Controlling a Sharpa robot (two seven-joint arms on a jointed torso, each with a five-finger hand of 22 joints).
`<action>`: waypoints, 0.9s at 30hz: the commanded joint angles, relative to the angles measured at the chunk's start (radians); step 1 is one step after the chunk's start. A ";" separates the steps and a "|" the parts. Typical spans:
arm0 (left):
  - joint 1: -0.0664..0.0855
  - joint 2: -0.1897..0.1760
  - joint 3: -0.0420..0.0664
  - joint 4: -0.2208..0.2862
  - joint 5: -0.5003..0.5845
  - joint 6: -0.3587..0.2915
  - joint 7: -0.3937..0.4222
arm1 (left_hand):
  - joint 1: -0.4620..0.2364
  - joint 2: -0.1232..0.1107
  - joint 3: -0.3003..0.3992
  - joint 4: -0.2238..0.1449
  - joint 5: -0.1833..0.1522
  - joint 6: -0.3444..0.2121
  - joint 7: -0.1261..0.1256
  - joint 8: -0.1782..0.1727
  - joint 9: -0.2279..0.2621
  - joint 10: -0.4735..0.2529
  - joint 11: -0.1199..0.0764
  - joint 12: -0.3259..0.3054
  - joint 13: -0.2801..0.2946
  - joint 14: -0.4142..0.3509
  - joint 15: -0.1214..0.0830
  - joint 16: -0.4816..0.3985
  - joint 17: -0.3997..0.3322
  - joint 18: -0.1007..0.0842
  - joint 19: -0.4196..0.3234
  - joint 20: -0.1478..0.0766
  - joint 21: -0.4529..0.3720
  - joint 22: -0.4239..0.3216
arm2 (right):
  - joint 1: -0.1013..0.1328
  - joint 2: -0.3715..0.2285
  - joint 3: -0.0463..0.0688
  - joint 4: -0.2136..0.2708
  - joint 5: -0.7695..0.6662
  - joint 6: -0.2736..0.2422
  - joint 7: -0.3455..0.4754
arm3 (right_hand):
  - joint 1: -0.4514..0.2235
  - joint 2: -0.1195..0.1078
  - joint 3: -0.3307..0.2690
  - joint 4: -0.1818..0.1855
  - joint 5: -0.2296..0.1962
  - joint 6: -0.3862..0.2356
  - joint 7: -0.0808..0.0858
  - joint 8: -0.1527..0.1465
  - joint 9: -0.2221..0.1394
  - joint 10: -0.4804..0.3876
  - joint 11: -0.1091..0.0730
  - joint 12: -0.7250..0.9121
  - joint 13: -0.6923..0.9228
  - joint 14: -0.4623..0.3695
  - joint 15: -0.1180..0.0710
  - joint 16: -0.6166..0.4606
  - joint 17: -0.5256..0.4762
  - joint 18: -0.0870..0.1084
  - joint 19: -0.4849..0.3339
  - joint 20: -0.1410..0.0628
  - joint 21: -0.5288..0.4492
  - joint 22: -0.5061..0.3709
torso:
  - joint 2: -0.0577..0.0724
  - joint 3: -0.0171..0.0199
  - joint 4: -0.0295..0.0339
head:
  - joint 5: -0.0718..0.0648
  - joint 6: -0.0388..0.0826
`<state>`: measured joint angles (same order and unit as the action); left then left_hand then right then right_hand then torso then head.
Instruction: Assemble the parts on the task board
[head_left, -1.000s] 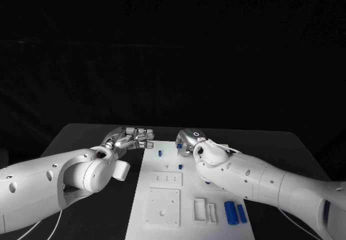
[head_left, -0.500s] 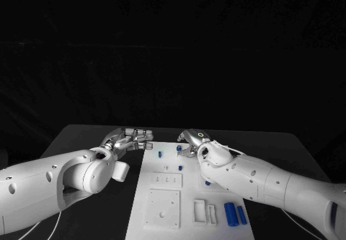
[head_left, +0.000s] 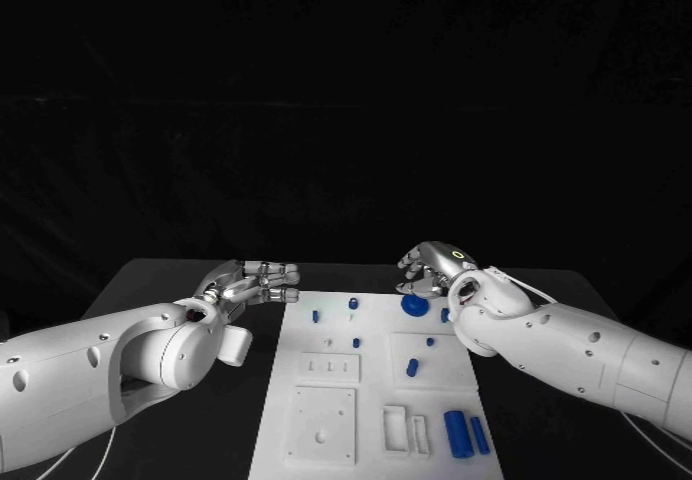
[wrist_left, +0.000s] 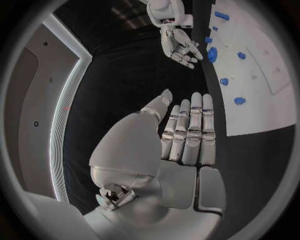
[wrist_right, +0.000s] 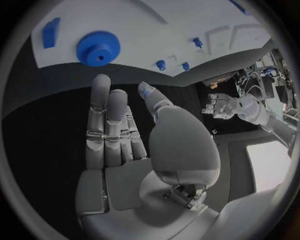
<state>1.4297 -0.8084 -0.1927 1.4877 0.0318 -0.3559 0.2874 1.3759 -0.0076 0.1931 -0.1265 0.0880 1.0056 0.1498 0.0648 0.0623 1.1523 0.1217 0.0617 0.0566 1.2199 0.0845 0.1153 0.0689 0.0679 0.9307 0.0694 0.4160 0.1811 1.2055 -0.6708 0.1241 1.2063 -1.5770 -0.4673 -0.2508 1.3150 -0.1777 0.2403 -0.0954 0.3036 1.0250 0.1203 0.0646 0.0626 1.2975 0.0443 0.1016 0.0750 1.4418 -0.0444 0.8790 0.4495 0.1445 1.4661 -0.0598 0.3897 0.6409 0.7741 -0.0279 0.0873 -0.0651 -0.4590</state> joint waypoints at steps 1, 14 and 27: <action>0.003 -0.001 0.000 -0.002 -0.004 0.002 0.011 | 0.001 0.001 0.002 -0.009 0.002 -0.007 0.002 -0.001 0.001 -0.006 -0.003 -0.002 0.001 -0.002 0.003 0.005 0.000 -0.006 -0.010 0.000 0.008 -0.001 | 0.000 -0.025 0.005 0.015 0.088 0.090 0.025 | 0.014 0.005 -0.062 -0.016 0.018 0.008 -0.010 -0.003 0.002 0.051 -0.032 0.099 0.078 -0.002 -0.028 0.001 0.010 -0.038 0.036 -0.033 0.007 0.004 | -0.005 0.0050 -0.0126 | 0.003 0.000; 0.002 -0.004 -0.001 -0.009 -0.004 0.011 0.011 | 0.001 0.001 0.002 -0.009 0.002 -0.007 0.002 -0.001 0.001 -0.006 -0.003 -0.002 0.001 -0.002 0.003 0.005 0.000 -0.006 -0.010 0.000 0.008 -0.001 | 0.000 -0.059 0.015 -0.025 0.115 0.285 0.020 | -0.031 0.052 -0.140 -0.024 0.091 0.017 -0.014 -0.001 0.005 -0.084 -0.044 0.938 1.042 -0.015 -0.029 0.162 0.391 -0.023 0.018 -0.034 0.231 0.246 | -0.006 0.0097 -0.0162 | 0.002 -0.007; 0.002 -0.001 -0.001 -0.014 -0.004 0.015 0.010 | 0.002 0.003 0.003 -0.011 0.003 -0.007 0.002 -0.001 0.001 -0.006 -0.003 -0.002 0.001 -0.002 0.003 0.005 0.000 -0.006 -0.012 -0.001 0.012 -0.001 | -0.002 -0.015 0.015 -0.083 0.098 0.292 0.015 | -0.028 0.047 -0.153 0.008 0.087 -0.020 -0.011 -0.002 0.004 -0.036 -0.042 0.992 1.141 -0.005 -0.027 0.190 0.468 -0.028 0.023 -0.032 0.273 0.379 | -0.005 0.0065 -0.0124 | -0.005 -0.016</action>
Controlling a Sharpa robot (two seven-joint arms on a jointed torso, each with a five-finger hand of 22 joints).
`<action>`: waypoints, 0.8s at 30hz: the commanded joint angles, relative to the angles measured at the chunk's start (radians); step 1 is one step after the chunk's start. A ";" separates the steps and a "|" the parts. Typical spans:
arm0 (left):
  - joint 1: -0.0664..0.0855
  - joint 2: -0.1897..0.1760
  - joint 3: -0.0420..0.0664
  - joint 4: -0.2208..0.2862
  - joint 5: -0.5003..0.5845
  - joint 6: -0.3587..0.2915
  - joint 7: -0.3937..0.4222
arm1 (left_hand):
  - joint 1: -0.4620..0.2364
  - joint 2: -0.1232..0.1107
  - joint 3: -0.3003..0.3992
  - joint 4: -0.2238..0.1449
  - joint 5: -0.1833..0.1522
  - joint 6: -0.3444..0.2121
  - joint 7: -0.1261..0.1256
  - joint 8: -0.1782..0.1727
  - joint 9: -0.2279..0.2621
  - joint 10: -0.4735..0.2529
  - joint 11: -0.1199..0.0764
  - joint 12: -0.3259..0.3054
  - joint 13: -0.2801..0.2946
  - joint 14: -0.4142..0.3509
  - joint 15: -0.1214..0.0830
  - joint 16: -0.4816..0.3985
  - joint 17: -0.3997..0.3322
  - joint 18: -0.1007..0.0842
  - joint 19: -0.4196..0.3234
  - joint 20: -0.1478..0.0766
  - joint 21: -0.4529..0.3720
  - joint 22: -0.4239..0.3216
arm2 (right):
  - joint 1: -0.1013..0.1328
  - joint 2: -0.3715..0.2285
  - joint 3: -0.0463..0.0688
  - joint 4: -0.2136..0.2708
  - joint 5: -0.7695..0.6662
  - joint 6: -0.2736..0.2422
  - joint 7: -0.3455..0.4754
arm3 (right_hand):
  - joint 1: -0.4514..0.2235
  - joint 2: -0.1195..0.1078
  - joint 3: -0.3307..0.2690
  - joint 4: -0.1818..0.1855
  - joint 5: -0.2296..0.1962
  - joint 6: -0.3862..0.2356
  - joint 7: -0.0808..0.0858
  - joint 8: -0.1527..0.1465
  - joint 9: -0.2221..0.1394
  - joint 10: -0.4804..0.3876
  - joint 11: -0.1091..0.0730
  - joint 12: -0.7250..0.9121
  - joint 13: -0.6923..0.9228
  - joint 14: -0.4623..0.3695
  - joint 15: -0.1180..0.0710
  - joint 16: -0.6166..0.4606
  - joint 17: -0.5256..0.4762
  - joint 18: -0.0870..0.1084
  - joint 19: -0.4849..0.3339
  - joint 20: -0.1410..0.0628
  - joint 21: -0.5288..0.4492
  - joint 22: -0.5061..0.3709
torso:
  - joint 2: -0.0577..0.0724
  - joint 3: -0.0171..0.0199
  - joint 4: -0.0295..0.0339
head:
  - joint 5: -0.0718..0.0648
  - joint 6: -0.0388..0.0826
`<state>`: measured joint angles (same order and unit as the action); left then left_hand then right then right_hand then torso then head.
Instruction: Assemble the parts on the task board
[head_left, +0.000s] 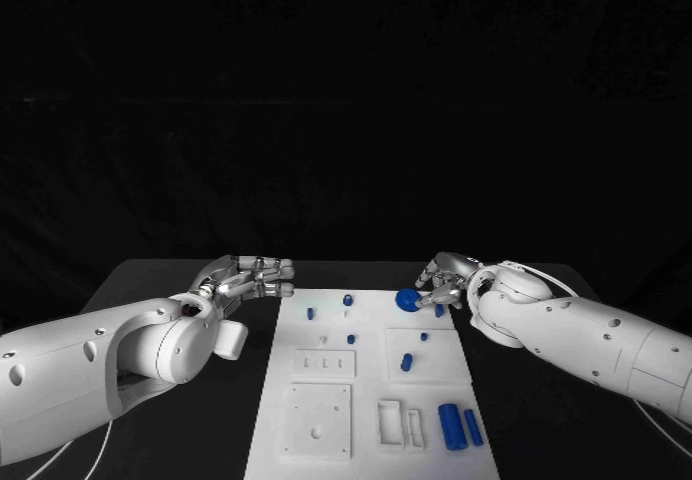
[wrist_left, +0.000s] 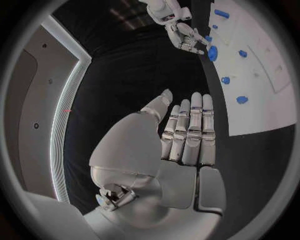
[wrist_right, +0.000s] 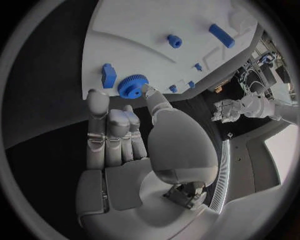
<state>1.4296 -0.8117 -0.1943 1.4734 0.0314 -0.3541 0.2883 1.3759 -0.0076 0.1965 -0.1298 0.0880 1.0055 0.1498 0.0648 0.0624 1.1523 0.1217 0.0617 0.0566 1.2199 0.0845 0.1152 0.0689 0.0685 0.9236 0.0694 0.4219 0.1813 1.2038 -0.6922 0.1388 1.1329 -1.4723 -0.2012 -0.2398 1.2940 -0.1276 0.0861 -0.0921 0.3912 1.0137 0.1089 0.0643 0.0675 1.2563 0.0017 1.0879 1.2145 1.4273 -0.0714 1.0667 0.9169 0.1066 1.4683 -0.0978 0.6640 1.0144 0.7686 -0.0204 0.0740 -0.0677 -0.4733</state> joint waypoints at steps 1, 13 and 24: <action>0.002 0.002 0.001 0.000 -0.004 0.014 0.009 | 0.002 0.003 0.000 -0.008 0.003 -0.007 0.002 -0.001 0.001 -0.006 -0.003 -0.002 0.001 -0.002 0.003 0.005 0.000 -0.006 -0.005 -0.001 0.006 -0.001 | -0.001 0.010 0.000 -0.014 -0.007 0.024 0.002 | -0.007 -0.004 0.000 0.005 -0.001 -0.014 0.001 -0.001 -0.001 0.007 0.000 0.007 0.003 0.010 0.000 0.003 0.002 0.010 0.022 0.006 0.000 0.008 | 0.000 -0.0013 0.0011 | -0.002 -0.002; 0.002 0.004 0.001 -0.002 -0.005 0.016 0.008 | 0.002 0.003 0.000 -0.008 0.003 -0.007 0.002 -0.001 0.001 -0.006 -0.003 -0.002 0.001 -0.002 0.003 0.005 0.000 -0.006 -0.005 -0.001 0.006 -0.001 | -0.001 0.042 0.000 -0.049 -0.013 0.016 -0.025 | -0.003 -0.006 -0.003 0.014 -0.012 -0.026 0.009 -0.002 -0.001 0.015 0.007 0.022 0.018 0.011 0.005 0.017 0.016 0.015 0.028 0.010 0.000 0.043 | -0.001 -0.0026 -0.0003 | 0.000 -0.010; 0.002 0.006 0.001 -0.001 -0.007 0.016 0.007 | 0.002 0.003 0.000 -0.009 0.003 -0.007 0.003 -0.001 0.001 -0.007 -0.003 -0.002 0.001 -0.003 0.003 0.004 0.000 -0.006 -0.009 0.000 0.011 -0.001 | -0.001 0.067 0.000 -0.079 -0.018 0.029 -0.025 | 0.001 -0.006 -0.006 0.023 -0.013 -0.027 0.009 -0.001 -0.001 0.015 0.008 0.022 0.020 0.011 0.006 0.020 0.019 0.014 0.037 0.012 -0.024 0.087 | -0.002 -0.0029 -0.0004 | 0.002 -0.014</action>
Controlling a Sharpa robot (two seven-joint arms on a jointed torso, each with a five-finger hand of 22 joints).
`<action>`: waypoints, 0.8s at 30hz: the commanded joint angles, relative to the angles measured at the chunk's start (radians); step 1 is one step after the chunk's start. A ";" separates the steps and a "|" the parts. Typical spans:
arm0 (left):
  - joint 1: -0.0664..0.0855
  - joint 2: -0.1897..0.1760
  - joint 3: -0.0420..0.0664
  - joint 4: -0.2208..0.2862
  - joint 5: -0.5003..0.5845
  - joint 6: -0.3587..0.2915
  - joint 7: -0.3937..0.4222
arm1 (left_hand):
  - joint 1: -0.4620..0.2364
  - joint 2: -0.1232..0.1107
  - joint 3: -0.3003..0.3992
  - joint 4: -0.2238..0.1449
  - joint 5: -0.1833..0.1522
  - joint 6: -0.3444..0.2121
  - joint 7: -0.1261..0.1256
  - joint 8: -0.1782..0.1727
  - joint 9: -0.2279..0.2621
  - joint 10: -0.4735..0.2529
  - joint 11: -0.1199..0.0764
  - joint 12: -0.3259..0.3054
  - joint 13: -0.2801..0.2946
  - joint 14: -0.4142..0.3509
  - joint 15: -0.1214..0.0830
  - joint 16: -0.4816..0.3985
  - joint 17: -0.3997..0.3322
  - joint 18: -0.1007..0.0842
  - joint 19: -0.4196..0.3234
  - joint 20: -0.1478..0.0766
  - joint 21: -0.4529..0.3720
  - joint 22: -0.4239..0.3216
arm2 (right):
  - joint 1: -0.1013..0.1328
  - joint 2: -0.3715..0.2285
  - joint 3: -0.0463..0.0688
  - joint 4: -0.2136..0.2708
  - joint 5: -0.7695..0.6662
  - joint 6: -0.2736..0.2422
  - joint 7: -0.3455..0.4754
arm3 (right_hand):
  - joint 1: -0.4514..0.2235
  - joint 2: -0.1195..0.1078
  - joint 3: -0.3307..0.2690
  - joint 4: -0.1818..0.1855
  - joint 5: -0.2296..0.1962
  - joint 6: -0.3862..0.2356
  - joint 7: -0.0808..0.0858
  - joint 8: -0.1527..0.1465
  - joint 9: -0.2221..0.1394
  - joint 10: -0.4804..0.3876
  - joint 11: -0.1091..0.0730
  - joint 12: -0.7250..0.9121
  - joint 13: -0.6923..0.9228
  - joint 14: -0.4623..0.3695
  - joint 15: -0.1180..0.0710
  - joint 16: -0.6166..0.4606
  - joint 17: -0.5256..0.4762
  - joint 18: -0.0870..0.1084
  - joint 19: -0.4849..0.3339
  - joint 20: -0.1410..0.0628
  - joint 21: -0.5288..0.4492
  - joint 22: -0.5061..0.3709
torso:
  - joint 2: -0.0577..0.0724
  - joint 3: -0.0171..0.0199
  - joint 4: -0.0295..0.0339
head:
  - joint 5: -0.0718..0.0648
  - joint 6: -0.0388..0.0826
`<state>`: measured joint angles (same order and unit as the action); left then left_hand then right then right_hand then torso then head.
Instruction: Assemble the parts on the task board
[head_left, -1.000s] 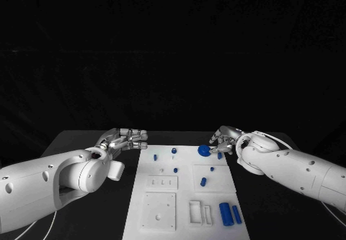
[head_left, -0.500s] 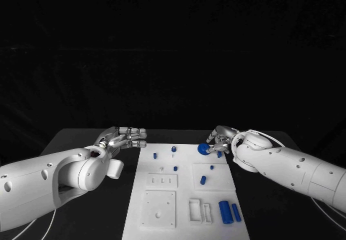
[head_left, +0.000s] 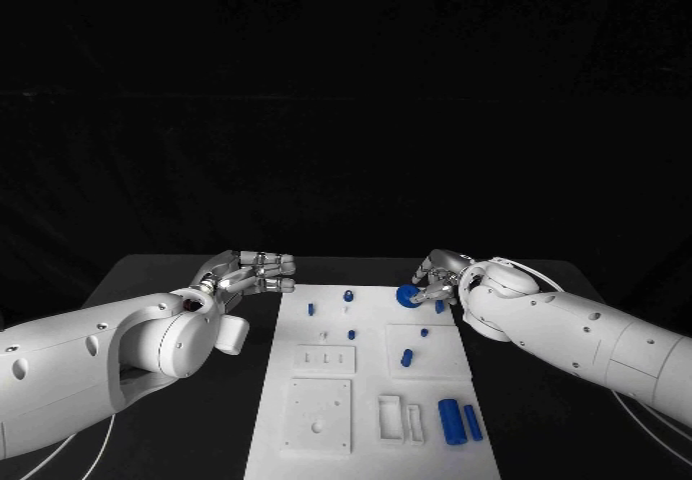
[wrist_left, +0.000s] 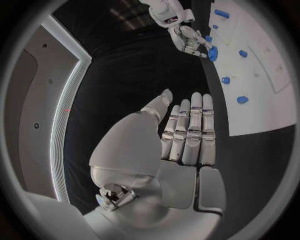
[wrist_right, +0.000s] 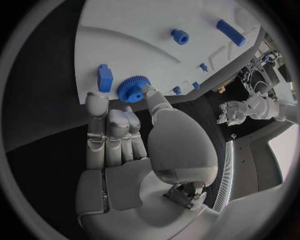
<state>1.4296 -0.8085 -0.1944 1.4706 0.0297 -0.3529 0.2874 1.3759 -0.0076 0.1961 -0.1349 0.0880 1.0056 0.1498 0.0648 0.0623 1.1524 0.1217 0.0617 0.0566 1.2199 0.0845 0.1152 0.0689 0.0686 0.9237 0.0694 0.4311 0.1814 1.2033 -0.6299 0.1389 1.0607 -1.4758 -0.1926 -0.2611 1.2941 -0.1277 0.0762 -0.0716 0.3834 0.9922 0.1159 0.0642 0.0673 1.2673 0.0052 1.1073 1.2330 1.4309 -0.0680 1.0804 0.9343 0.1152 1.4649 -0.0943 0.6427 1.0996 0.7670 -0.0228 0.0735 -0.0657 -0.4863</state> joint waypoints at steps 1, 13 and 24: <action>0.002 0.003 0.001 0.002 -0.006 0.015 0.008 | 0.002 0.003 0.000 -0.004 0.003 -0.007 0.003 -0.001 0.001 -0.007 -0.003 -0.002 0.001 -0.003 0.003 0.004 0.000 -0.006 -0.009 0.000 0.002 -0.001 | -0.001 0.007 0.000 -0.011 -0.015 0.022 -0.003 | 0.001 -0.006 0.004 0.003 -0.006 -0.006 0.002 -0.001 -0.001 0.004 0.005 0.003 0.001 0.007 0.003 0.006 0.001 0.006 0.040 0.008 -0.003 0.002 | -0.001 -0.0003 -0.0003 | 0.000 -0.001; 0.002 0.004 0.001 0.004 -0.008 0.015 0.007 | 0.002 0.003 0.000 -0.004 0.003 -0.007 0.003 -0.001 0.001 -0.007 -0.003 -0.002 0.001 -0.003 0.003 0.004 0.000 -0.006 -0.009 0.000 0.002 -0.001 | -0.001 0.028 -0.001 -0.039 -0.016 0.044 0.002 | -0.001 -0.003 0.007 0.003 -0.004 -0.003 0.001 -0.001 -0.001 0.004 0.004 0.004 0.002 0.007 0.002 0.008 0.003 0.003 0.041 0.008 0.000 0.012 | 0.000 0.0003 -0.0004 | 0.002 -0.003; 0.002 0.004 0.001 0.006 -0.009 0.015 0.006 | 0.002 0.003 0.000 -0.004 0.003 -0.007 0.003 -0.001 0.001 -0.007 -0.003 -0.002 0.001 -0.003 0.003 0.004 0.000 -0.006 -0.009 0.000 0.002 -0.001 | -0.004 0.044 -0.004 -0.052 -0.016 0.066 0.006 | -0.004 -0.001 0.009 0.003 0.001 -0.003 -0.001 -0.001 -0.001 0.007 0.002 0.008 0.006 0.008 0.001 0.011 0.007 0.001 0.042 0.007 0.001 0.023 | -0.001 0.0009 -0.0009 | 0.004 -0.010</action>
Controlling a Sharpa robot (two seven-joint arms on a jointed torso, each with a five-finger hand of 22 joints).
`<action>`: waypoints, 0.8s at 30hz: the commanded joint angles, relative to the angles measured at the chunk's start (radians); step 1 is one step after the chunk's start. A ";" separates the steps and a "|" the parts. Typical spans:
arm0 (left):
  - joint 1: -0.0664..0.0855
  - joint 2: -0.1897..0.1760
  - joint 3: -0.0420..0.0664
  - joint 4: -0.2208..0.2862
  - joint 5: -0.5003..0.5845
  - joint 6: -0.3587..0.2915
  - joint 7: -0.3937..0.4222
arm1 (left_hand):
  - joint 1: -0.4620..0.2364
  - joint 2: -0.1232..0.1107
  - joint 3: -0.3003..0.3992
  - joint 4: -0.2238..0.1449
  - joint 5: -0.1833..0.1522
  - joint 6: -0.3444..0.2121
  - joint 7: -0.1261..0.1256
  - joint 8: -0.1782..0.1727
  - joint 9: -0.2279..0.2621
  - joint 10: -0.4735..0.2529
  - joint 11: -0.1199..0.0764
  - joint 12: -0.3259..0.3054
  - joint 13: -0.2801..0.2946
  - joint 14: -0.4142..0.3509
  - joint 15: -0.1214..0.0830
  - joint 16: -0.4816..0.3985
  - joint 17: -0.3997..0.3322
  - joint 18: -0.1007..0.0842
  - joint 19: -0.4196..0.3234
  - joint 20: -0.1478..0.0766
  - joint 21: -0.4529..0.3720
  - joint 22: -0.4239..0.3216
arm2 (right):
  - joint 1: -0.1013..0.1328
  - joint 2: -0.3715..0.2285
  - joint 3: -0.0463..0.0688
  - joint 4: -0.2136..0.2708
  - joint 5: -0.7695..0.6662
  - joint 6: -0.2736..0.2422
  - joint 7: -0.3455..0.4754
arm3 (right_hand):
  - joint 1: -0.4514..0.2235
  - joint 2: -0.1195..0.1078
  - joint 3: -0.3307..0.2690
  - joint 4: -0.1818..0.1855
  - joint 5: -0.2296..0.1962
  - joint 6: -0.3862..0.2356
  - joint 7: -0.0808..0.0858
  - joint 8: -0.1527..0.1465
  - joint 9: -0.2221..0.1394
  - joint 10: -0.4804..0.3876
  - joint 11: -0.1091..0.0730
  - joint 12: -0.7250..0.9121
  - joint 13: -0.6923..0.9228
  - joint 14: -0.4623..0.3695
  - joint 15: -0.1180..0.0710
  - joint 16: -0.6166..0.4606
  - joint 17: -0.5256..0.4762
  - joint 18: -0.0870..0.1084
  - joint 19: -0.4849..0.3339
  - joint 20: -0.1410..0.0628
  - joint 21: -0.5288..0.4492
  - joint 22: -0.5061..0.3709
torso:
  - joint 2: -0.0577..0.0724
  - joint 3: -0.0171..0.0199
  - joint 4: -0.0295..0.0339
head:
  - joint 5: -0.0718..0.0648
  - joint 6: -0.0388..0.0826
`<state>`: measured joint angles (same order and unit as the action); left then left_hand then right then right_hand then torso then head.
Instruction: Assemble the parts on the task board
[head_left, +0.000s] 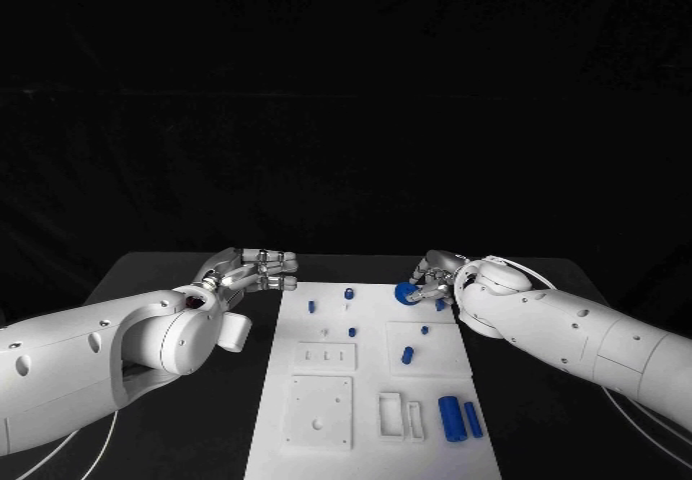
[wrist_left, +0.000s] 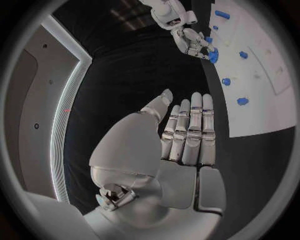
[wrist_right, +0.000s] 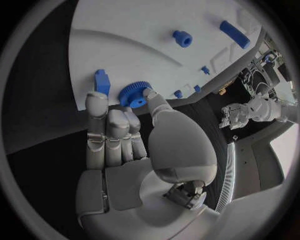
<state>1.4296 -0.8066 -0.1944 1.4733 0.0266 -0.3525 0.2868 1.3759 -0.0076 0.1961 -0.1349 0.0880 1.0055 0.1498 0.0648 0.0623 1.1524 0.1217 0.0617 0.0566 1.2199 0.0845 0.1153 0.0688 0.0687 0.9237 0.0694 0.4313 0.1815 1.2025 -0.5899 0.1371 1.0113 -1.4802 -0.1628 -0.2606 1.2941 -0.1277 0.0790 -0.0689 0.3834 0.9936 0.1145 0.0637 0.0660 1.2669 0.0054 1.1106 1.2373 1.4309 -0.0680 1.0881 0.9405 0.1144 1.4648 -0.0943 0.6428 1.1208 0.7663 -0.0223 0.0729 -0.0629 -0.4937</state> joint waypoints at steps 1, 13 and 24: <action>0.002 0.002 0.001 0.004 -0.006 0.014 0.006 | 0.002 0.003 0.000 -0.004 0.003 -0.007 0.003 -0.001 0.001 -0.007 -0.003 -0.002 0.001 -0.003 0.003 0.004 0.000 -0.007 -0.009 0.000 0.002 -0.001 | -0.004 0.005 -0.003 -0.003 -0.011 0.037 0.006 | -0.004 -0.001 0.006 0.000 0.001 -0.005 0.001 -0.001 0.000 0.007 0.002 0.005 0.001 0.008 0.001 0.003 0.001 0.002 0.042 0.007 0.001 0.002 | 0.000 0.0005 -0.0006 | 0.001 -0.003; 0.002 0.003 0.001 0.007 -0.008 0.014 0.004 | 0.003 0.002 0.000 -0.005 0.003 -0.008 0.003 -0.001 0.001 -0.007 -0.003 -0.002 0.001 -0.003 0.003 0.004 0.000 -0.006 -0.012 0.000 0.008 -0.003 | -0.005 0.013 -0.006 -0.015 -0.011 0.053 0.005 | -0.011 0.001 0.011 0.001 0.011 -0.001 -0.001 -0.001 0.000 0.008 0.000 0.006 0.004 0.007 0.000 0.005 0.003 -0.002 0.043 0.005 0.002 0.013 | -0.001 0.0008 -0.0012 | 0.001 -0.006; 0.002 0.002 0.001 0.008 -0.009 0.014 0.003 | 0.003 0.002 0.000 -0.005 0.003 -0.008 0.003 -0.001 0.001 -0.007 -0.003 -0.002 0.001 -0.003 0.003 0.004 0.000 -0.006 -0.012 0.000 0.008 -0.003 | -0.006 0.007 -0.008 0.005 -0.044 0.032 0.002 | -0.067 0.003 0.287 -0.081 0.083 0.097 -0.022 -0.003 -0.002 0.017 -0.018 0.013 0.014 0.009 -0.012 0.007 0.008 -0.018 0.045 -0.007 0.005 0.043 | -0.001 0.0016 -0.0026 | 0.000 -0.007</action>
<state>1.4297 -0.8064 -0.1942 1.4784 0.0229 -0.3522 0.2851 1.3759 -0.0076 0.1961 -0.1348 0.0880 1.0020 0.1533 0.0648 0.0623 1.1524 0.1217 0.0617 0.0566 1.2199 0.0845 0.1152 0.0689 0.0690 0.9164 0.0694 0.4354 0.1799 1.2040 -0.5809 0.1332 1.0137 -1.4907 -0.1562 -0.2550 1.2354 -0.1276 0.3544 -0.1479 0.4620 1.0734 0.0871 0.0554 0.0594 1.2836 -0.0112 1.1179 1.2508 1.4379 -0.0749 1.0921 0.9478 0.1080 1.4649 -0.0943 0.6430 1.1628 0.7650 -0.0208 0.0709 -0.0616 -0.5011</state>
